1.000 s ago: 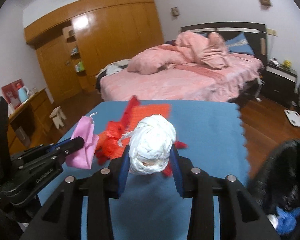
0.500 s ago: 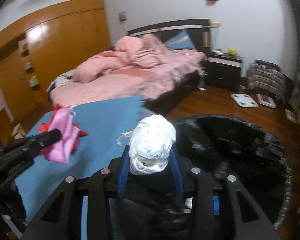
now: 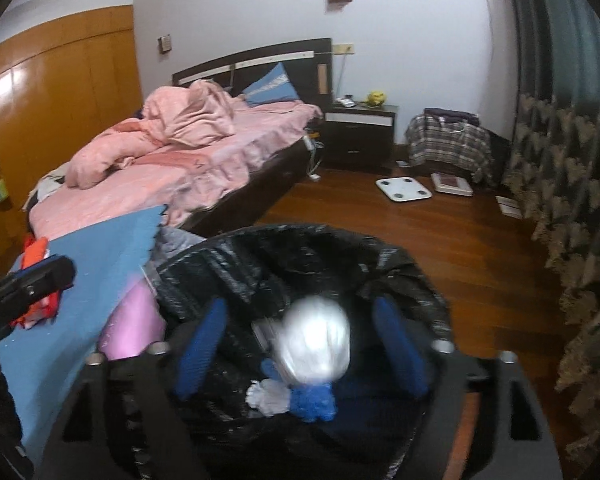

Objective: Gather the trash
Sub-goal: 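Drop the tissue ball into the bin with the right tool while the left tool drops the mask, then grasp the orange mesh sleeve with the right tool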

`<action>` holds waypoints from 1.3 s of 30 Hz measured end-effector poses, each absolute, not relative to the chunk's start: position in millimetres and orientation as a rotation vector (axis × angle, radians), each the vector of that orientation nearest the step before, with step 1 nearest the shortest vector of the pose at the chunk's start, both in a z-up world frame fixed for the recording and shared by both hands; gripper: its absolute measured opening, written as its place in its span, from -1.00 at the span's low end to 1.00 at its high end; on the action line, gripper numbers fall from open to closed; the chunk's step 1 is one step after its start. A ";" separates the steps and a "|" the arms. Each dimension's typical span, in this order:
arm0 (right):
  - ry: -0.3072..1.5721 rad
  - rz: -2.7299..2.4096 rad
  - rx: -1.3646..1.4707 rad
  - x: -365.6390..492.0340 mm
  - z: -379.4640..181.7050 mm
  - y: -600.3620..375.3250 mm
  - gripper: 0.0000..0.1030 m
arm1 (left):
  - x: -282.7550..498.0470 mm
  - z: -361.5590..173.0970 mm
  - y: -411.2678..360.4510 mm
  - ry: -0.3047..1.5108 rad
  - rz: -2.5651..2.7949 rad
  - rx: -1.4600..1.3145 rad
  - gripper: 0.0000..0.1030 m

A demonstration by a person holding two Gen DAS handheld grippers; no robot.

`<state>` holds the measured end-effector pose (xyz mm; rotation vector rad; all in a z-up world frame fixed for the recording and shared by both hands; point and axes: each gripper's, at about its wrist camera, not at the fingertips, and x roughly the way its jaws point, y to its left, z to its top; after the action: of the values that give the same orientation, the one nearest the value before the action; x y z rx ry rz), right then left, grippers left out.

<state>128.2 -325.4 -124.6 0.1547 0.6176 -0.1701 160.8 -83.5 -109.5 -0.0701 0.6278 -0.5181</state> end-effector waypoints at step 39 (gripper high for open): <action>0.672 0.345 0.038 212.1 -146.4 0.4 0.78 | 123.6 -150.6 236.8 0.661 0.229 -0.083 0.68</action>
<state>212.1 0.4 -146.4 0.0378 0.6724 0.3446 123.6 236.8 -150.6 -0.0825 0.6611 0.2292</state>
